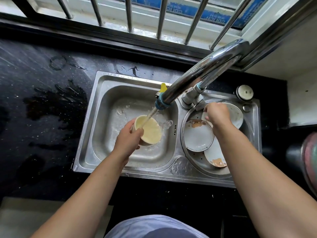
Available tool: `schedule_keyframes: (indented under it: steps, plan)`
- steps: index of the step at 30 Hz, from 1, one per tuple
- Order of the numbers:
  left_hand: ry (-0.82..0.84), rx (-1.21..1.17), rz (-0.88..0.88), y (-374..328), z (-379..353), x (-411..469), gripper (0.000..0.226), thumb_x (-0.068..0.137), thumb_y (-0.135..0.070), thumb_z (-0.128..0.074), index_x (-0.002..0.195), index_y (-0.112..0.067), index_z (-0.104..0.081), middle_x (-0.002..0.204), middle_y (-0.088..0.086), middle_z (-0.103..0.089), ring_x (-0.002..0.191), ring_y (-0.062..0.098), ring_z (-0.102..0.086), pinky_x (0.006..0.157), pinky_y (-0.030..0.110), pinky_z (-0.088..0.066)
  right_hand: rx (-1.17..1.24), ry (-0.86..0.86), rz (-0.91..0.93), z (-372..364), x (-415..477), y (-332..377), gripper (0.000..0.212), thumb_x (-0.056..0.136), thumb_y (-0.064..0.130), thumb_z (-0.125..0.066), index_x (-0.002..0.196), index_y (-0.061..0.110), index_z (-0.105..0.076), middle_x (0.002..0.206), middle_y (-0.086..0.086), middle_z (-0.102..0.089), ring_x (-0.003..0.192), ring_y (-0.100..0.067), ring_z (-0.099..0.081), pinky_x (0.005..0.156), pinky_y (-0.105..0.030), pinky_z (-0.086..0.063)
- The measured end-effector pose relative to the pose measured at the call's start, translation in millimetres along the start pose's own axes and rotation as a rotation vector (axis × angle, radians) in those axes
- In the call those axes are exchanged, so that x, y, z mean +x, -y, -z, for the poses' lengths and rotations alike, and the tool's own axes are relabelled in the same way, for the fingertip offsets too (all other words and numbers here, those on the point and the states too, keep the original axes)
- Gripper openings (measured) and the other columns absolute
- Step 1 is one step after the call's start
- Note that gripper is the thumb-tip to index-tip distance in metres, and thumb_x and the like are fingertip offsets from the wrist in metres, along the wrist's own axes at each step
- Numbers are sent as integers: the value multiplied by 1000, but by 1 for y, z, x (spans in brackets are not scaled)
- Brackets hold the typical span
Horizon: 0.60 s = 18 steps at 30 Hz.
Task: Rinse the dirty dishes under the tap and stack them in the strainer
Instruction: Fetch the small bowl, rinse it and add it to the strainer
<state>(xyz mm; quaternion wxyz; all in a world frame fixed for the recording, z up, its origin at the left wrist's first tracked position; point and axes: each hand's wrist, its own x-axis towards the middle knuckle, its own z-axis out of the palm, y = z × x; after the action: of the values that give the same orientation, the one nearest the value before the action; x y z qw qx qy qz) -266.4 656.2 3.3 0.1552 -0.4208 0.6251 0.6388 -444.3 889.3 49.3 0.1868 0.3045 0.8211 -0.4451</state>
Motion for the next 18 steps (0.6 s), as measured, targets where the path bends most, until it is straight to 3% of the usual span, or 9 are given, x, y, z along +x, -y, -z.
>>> schedule_keyframes:
  steps: [2, 4, 5, 6, 8, 10, 11, 15, 18]
  plan:
    - [-75, 156, -130, 1, 1, 1, 62, 74, -27, -57, 132, -47, -60, 120, -1, -69, 108, 27, -64, 81, 37, -57, -7, -9, 18, -3, 0, -4, 39, 74, 8, -51, 111, 7, -62, 91, -2, -57, 86, -29, -59, 52, -25, -47]
    - [-128, 318, -238, 0, 3, 1, 68, 76, -23, -56, 140, -47, -56, 126, 0, -66, 112, 27, -61, 96, 43, -54, -46, 5, 61, -3, 2, -8, 60, 77, 9, -49, 137, 15, -55, 100, 7, -56, 87, -21, -53, 43, -18, -39]
    - [-148, 367, -276, 1, 4, 2, 68, 79, -19, -56, 140, -47, -55, 127, 1, -65, 112, 27, -60, 98, 43, -54, -80, 4, 94, -2, 3, -8, 72, 78, 11, -49, 149, 20, -46, 111, 10, -55, 92, -17, -50, 46, -16, -35]
    - [-162, 386, -296, 1, 5, 3, 67, 81, -13, -55, 139, -47, -57, 127, 2, -65, 111, 28, -60, 95, 43, -56, -103, 3, 116, 1, 5, -6, 78, 78, 12, -49, 155, 22, -39, 121, 10, -55, 97, -17, -49, 52, -16, -34]
    - [-149, 289, -239, 1, 9, 5, 66, 83, -6, -48, 132, -49, -62, 125, 3, -66, 105, 30, -63, 73, 42, -64, -134, 22, 145, 10, 9, -7, 79, 78, 13, -49, 156, 22, -40, 140, 3, -56, 113, -22, -53, 73, -21, -43]
    - [-73, 55, -67, 3, 11, 5, 62, 84, -1, -41, 126, -39, -64, 126, 9, -63, 100, 32, -65, 54, 35, -62, -165, 59, 143, 20, 9, -11, 77, 83, 13, -51, 158, 24, -36, 158, 3, -45, 141, -21, -43, 107, -29, -39]
    - [-28, -67, 24, 4, 10, 3, 58, 85, 1, -39, 127, -30, -63, 127, 14, -62, 97, 33, -66, 52, 33, -62, -179, 73, 142, 24, 7, -14, 76, 85, 14, -51, 159, 25, -35, 161, 3, -42, 146, -19, -39, 114, -31, -34]
    - [113, -407, 302, 9, 0, -8, 47, 86, 3, -36, 128, -4, -55, 115, 25, -67, 80, 43, -78, 43, 27, -55, -254, 123, 269, 18, -29, -26, 70, 86, 9, -51, 153, 26, -44, 138, -1, -59, 121, -17, -57, 100, -31, -44]
    - [233, -517, 430, 11, -7, -14, 37, 93, -1, -36, 117, 7, -63, 101, 25, -71, 65, 37, -79, 36, 22, -51, -292, 424, 427, 0, -74, -37, 72, 84, 1, -56, 147, 36, -52, 130, 5, -58, 127, -16, -55, 103, -32, -44]
